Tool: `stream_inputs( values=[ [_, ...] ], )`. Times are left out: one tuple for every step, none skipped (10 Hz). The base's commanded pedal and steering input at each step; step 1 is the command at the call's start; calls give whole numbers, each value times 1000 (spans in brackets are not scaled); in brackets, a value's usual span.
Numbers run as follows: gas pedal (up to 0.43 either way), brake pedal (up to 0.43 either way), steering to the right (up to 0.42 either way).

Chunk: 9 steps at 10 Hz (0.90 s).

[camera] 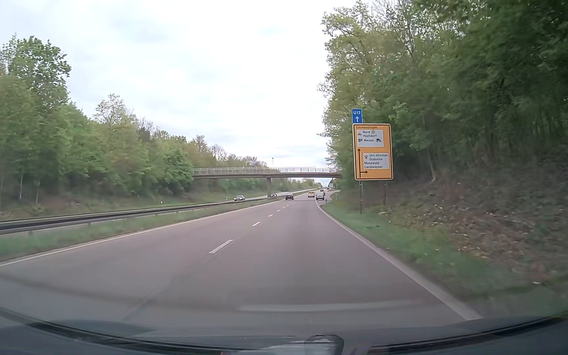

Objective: Follow the waypoints while adhering to traffic rules and regulations

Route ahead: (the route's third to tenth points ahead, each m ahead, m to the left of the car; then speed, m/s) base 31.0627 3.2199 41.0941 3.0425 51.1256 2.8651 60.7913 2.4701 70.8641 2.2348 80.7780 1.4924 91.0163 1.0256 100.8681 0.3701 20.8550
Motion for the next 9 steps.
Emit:
stream_inputs(
  values=[
    [87,0,6],
    [87,0,5],
    [87,0,5],
    [87,0,5],
    [87,0,5],
    [87,0,5],
    [87,0,5],
    [87,0,5],
    [87,0,5]
  ],
)
